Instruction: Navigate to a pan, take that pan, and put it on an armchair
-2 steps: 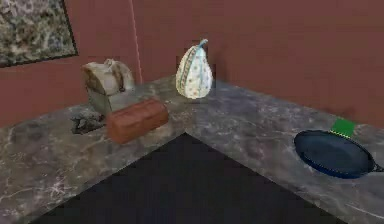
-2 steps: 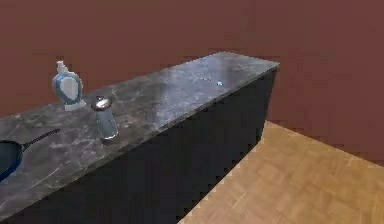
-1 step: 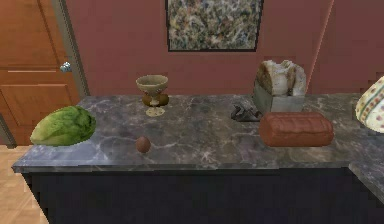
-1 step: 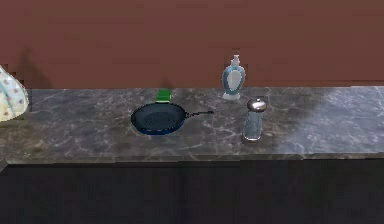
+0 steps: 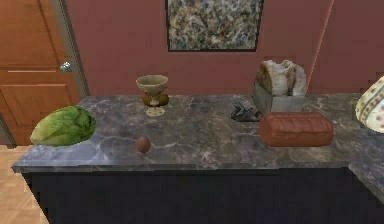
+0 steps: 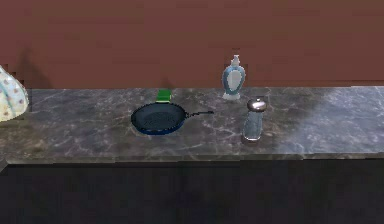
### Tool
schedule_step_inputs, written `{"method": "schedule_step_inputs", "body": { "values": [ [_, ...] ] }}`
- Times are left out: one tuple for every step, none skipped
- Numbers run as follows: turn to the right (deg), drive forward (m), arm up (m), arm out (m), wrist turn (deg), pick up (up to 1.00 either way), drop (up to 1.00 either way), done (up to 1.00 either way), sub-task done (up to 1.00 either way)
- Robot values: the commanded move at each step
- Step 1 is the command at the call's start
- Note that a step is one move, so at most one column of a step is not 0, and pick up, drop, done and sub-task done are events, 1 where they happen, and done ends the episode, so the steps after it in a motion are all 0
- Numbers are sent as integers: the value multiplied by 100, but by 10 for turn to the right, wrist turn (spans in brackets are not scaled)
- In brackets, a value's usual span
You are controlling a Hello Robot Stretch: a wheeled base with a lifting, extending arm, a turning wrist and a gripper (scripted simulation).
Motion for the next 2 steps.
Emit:
{"method": "schedule_step_inputs", "body": {
  "values": [
    [0,0,38,0,0,0,0,0,0],
    [0,0,0,38,0,0,0,0,0]
  ]
}}
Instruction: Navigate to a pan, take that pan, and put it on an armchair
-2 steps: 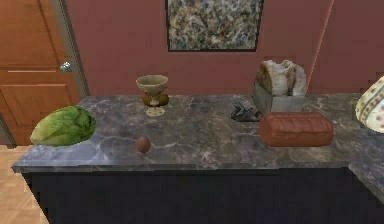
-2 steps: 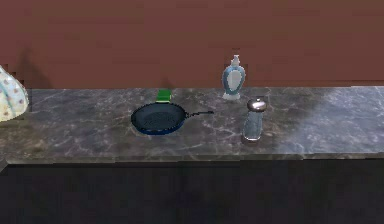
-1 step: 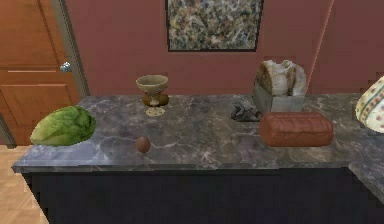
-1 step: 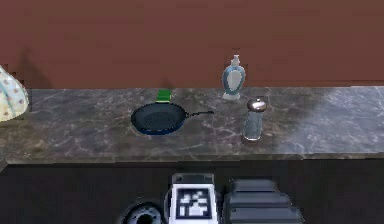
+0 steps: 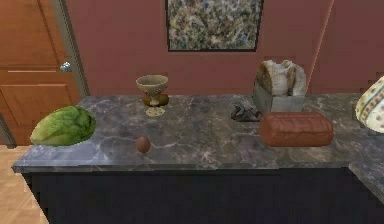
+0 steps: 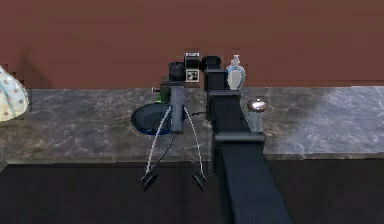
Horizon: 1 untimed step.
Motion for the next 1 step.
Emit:
{"method": "schedule_step_inputs", "body": {
  "values": [
    [0,0,0,0,450,0,0,0,0]
  ]
}}
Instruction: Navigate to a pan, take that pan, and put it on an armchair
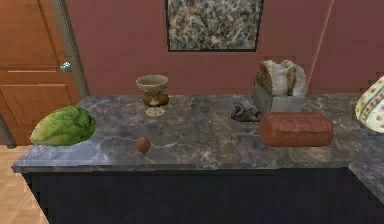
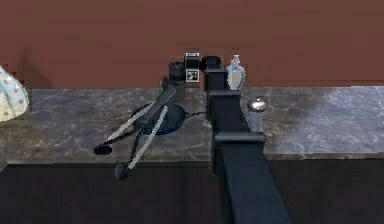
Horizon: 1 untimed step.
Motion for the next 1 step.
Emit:
{"method": "schedule_step_inputs", "body": {
  "values": [
    [0,0,0,0,450,0,0,0,0]
  ]
}}
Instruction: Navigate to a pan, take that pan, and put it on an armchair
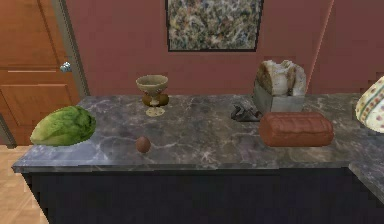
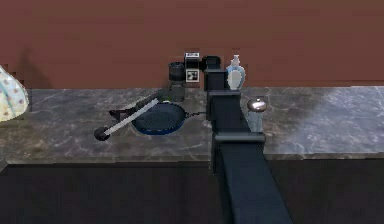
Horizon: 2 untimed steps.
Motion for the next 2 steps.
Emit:
{"method": "schedule_step_inputs", "body": {
  "values": [
    [0,0,0,0,450,0,0,0,0],
    [0,0,0,0,180,0,0,0,0]
  ]
}}
